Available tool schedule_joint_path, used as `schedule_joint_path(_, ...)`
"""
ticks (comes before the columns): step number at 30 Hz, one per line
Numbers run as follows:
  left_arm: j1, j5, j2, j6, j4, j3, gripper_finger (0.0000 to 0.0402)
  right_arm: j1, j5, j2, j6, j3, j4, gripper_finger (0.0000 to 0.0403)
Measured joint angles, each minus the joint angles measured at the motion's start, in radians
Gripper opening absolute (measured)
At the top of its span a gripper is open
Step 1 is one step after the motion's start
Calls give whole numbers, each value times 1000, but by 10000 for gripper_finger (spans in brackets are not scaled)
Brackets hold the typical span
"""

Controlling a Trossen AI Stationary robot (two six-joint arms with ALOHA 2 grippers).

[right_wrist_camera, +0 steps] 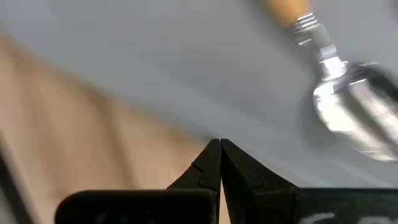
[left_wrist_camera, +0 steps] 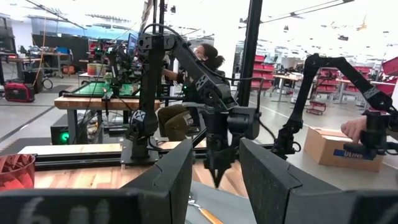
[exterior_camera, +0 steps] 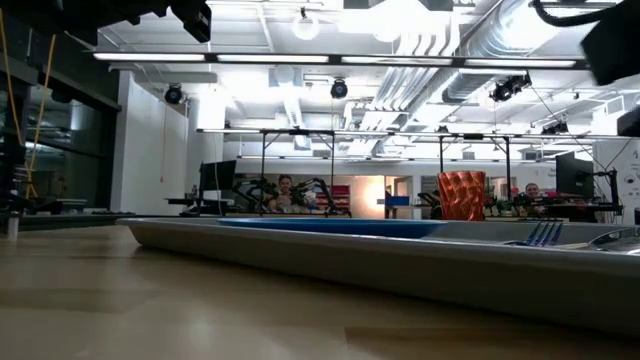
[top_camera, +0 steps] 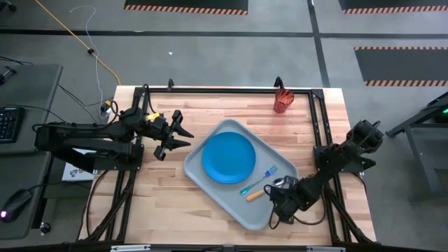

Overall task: Pick and place plate/cup/fork/spoon on tray
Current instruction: Adjust the yellow spoon on the gray serving tray

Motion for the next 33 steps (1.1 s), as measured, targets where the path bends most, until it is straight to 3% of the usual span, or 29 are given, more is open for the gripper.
schedule_joint_path(14,0,0,0,6,0,0,124,-86,4,0,1,0,-221,0)
schedule_joint_path(26,0,0,0,2,0,0,124,-128,34,9,26,0,-237,0)
schedule_joint_path(33,0,0,0,0,-1,0,124,-138,-25,59,19,0,-263,0)
